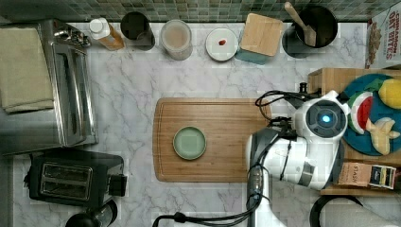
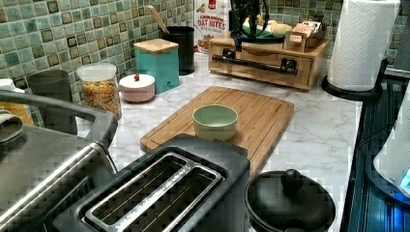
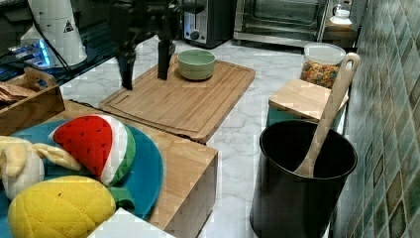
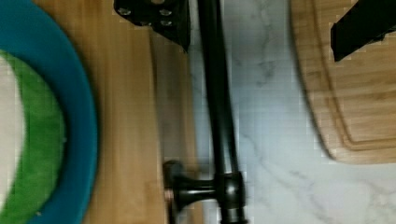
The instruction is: Open the drawer.
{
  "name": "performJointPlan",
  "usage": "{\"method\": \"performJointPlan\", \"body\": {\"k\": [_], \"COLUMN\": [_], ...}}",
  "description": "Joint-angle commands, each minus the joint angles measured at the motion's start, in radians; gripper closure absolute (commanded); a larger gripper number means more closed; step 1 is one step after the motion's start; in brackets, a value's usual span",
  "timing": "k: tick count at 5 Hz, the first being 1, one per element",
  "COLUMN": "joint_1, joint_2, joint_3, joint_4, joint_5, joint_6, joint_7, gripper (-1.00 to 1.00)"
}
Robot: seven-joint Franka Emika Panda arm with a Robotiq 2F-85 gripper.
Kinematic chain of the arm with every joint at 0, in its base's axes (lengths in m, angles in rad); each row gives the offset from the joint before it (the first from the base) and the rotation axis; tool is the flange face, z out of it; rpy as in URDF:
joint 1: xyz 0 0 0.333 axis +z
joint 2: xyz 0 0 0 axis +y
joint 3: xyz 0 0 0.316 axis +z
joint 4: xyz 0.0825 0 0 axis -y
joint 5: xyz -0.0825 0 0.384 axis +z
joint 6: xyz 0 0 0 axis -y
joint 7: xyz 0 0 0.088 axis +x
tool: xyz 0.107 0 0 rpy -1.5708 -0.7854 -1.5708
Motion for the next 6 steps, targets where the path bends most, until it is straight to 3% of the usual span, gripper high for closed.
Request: {"method": "performJointPlan", "body": {"k": [1,3,4,6], "joint_1": [0.001,-0.022,-0.025,-0.021], "joint_2": [-0.017,0.042,0.089,0.115], "joint_3": [0.018,0.01,-0.019,-0.04], "joint_4": [-0.069,-0.051,-0.047,-0.1], "joint_5": [0.04,0.056,-0.01,-0.04], "joint_6": [0.09,0.173,0.232,0.284], "joint_7": [-0.014,-0.092,-0.093,-0.018], "gripper": [-1.0,-1.0,-1.0,-1.0]}}
